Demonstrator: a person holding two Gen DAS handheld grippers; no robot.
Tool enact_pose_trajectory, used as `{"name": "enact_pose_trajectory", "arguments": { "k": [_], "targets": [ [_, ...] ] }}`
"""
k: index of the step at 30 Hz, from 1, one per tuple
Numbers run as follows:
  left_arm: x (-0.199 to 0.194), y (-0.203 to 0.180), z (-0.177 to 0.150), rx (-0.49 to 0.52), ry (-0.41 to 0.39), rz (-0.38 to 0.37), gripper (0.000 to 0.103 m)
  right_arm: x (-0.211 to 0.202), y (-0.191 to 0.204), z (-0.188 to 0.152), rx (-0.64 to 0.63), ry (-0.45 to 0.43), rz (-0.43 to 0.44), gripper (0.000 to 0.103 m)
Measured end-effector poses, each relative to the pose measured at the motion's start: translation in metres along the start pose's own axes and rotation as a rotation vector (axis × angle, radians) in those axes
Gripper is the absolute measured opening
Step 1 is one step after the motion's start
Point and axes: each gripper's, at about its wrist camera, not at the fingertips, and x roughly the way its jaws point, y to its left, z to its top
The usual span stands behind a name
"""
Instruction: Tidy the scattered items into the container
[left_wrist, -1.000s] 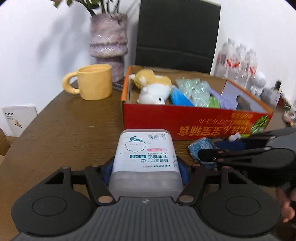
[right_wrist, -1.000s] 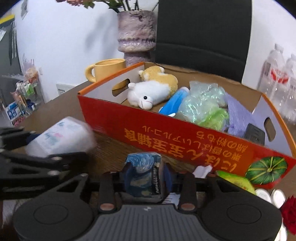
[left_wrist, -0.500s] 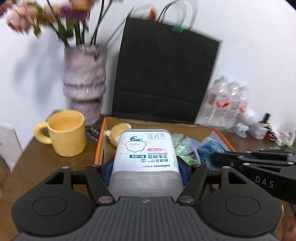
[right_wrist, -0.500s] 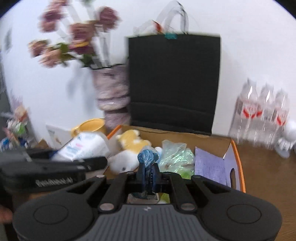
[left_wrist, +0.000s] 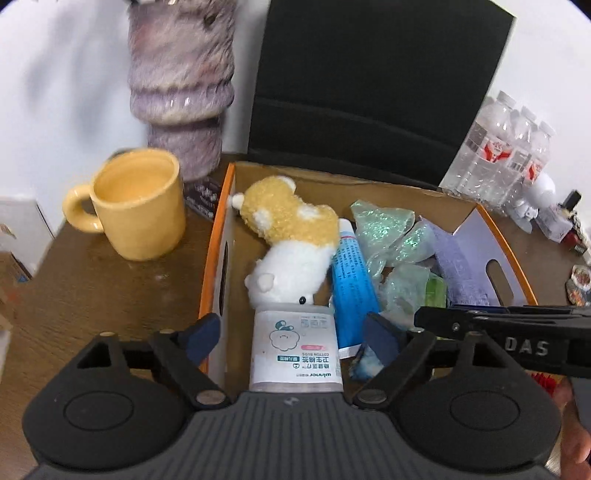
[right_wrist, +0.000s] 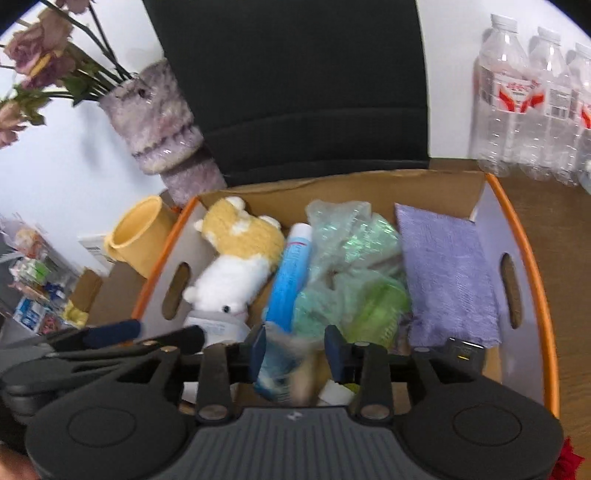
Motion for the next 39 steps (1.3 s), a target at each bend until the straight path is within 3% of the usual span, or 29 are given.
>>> {"name": "enact_pose_trajectory", "arguments": {
  "k": [2,5,7,9,16,23,39],
  "targets": [
    [-0.008,-0.007,0.001,0.029,-0.011,0.024,0.092,-0.004,0.001,0.0,-0.006,0.019,-0.022,0.037],
    [-0.019,-0.017,-0.005,0.064,-0.019,0.059,0.102,-0.014,0.0,-0.003,-0.016,0.043,-0.052,0.037],
    [-0.024,-0.021,-0.012,0.07,-0.022,0.058,0.103,-0.023,-0.001,-0.007,-0.015,0.054,-0.071,0.043],
    [-0.028,-0.022,-0.018,0.063,-0.002,0.049,0.103,-0.029,-0.002,-0.013,-0.015,0.073,-0.105,0.055],
    [-0.041,-0.028,-0.036,0.044,0.046,0.085,0.103,-0.06,-0.006,-0.037,-0.04,0.085,-0.184,0.082],
    [-0.066,-0.049,-0.053,0.062,0.031,0.096,0.103,-0.098,-0.009,-0.066,-0.066,0.054,-0.227,0.084],
    [-0.119,-0.083,-0.12,0.094,-0.046,0.078,0.103,-0.153,-0.003,-0.137,-0.098,-0.036,-0.189,0.086]
  ]
}}
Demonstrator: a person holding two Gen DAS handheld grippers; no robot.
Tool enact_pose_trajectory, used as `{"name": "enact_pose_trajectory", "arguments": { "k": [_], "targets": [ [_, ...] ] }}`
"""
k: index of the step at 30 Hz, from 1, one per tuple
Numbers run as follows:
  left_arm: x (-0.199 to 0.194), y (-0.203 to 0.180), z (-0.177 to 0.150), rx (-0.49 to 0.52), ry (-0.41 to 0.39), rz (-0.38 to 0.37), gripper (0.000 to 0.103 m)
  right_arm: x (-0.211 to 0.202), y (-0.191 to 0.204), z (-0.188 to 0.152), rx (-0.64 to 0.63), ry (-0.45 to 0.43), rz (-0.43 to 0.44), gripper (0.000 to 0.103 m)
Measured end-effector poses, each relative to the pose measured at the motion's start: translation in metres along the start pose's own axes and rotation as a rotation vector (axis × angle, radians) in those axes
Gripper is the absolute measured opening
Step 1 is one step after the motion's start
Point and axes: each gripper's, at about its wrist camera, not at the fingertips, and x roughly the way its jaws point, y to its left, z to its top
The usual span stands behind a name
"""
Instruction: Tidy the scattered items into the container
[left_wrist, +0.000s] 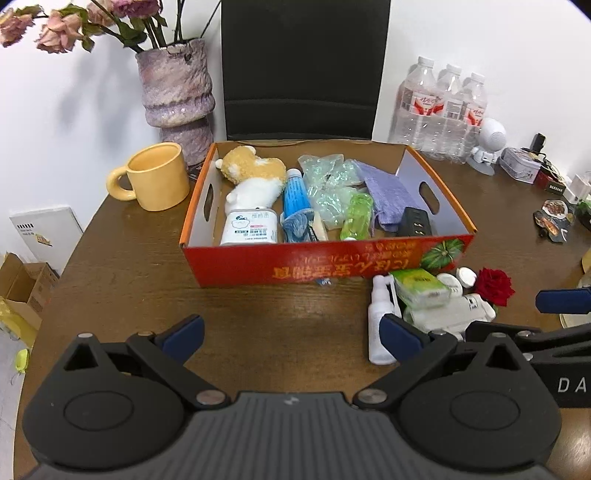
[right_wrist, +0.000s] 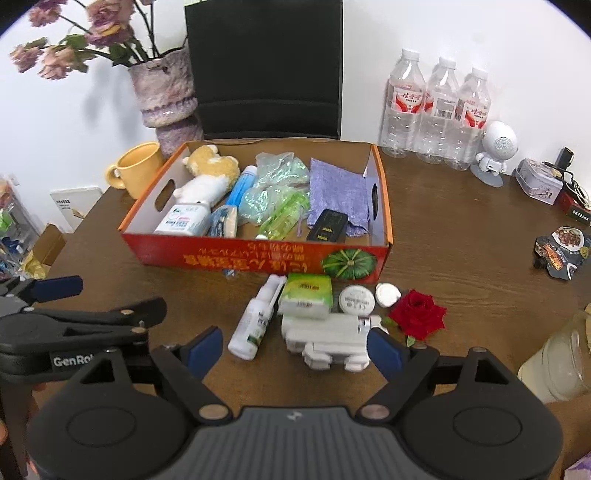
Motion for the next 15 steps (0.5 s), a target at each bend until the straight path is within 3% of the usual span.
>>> {"name": "enact_pose_trajectory", "arguments": {
  "k": [6,11,15],
  "targets": [
    [-0.015,0.0,-0.051,0.013,-0.126,-0.038,0.103,-0.01,0.001,-0.056,-0.006,-0.139,0.027,0.089],
    [-0.005,-0.004,-0.1,0.052,-0.218,0.009,0.103,0.014,0.006,-0.115,-0.061,-0.203,-0.039,0.089],
    [0.007,0.003,-0.132,0.014,-0.21,0.011,0.103,0.027,0.001,-0.144,-0.036,-0.249,-0.018,0.089]
  ]
}}
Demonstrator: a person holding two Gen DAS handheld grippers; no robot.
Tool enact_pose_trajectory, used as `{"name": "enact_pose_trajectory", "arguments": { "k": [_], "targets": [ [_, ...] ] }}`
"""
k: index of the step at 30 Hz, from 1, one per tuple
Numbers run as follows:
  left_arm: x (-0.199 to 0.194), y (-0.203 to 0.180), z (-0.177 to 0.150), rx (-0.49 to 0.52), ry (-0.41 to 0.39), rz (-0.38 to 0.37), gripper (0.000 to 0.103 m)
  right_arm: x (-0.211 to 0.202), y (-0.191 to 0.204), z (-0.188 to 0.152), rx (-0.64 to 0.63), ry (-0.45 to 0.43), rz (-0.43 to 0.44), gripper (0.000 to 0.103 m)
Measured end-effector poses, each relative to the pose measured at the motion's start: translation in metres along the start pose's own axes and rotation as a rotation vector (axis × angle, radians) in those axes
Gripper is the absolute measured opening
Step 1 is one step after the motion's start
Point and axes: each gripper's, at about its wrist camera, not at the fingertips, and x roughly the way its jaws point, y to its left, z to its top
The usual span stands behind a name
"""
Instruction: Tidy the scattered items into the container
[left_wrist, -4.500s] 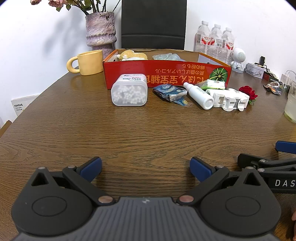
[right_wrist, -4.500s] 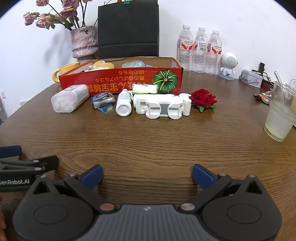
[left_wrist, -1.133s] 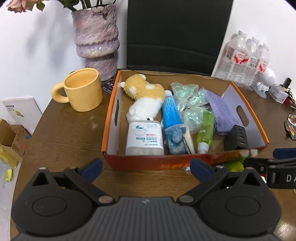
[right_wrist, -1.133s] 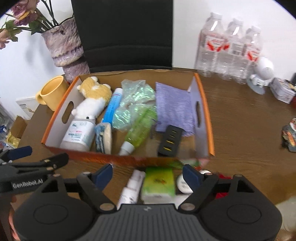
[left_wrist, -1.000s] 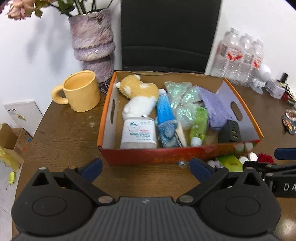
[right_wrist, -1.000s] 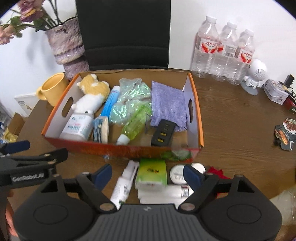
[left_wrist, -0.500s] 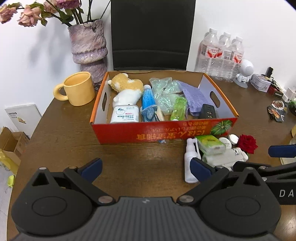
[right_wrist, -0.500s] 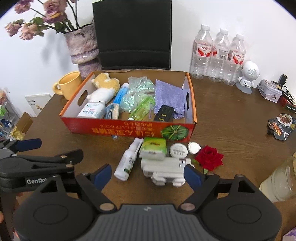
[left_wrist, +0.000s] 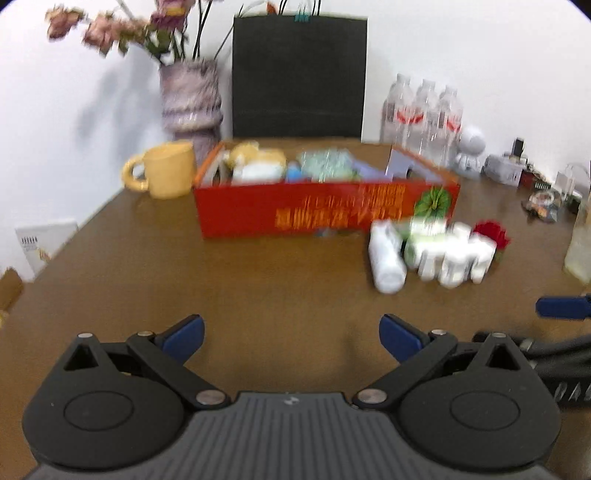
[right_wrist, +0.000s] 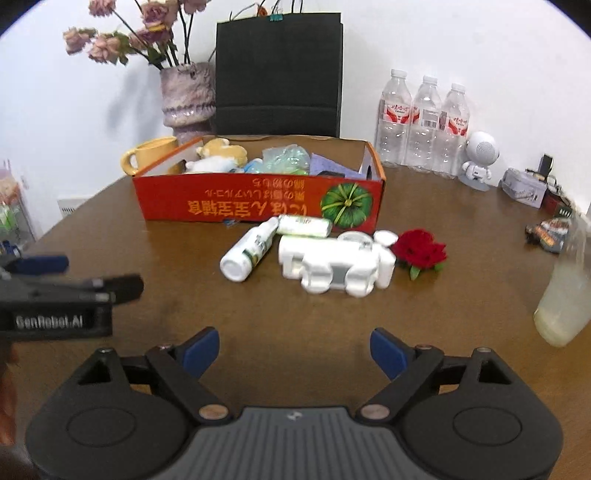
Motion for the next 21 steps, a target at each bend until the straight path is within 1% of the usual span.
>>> {"name": "enact_pose_trajectory", "arguments": {
  "k": [1,3,5,6,8,10,12,16,21],
  "targets": [
    [0.003,0.001,-0.006,0.0,0.023,0.019,0.103,0.002,-0.002,-0.005,0.019,0.001,-0.008,0.089],
    [0.005,0.002,-0.014,-0.004,0.044,0.031,0.103,0.008,-0.007,-0.011,0.062,0.01,-0.016,0.089],
    [0.005,0.004,-0.02,-0.011,0.042,0.031,0.103,0.013,-0.008,-0.015,0.087,0.029,-0.008,0.089],
    [0.004,0.003,-0.023,-0.011,0.039,0.034,0.103,0.015,-0.007,-0.016,0.088,0.028,-0.006,0.091],
    [0.004,0.001,-0.027,-0.004,0.035,0.028,0.103,0.016,-0.003,-0.019,0.072,0.014,-0.011,0.092],
    [0.005,0.0,-0.029,0.005,0.051,0.018,0.103,0.016,0.001,-0.022,0.062,0.012,-0.009,0.094],
    [0.004,-0.001,-0.03,0.012,0.055,0.018,0.103,0.017,0.001,-0.024,0.069,0.005,-0.004,0.1],
    [0.005,0.0,-0.031,-0.004,0.062,0.02,0.103,0.018,0.001,-0.025,0.08,-0.009,-0.014,0.103],
    [0.006,0.0,-0.03,-0.015,0.064,0.022,0.103,0.021,0.0,-0.023,0.076,-0.01,-0.012,0.103]
  ]
}}
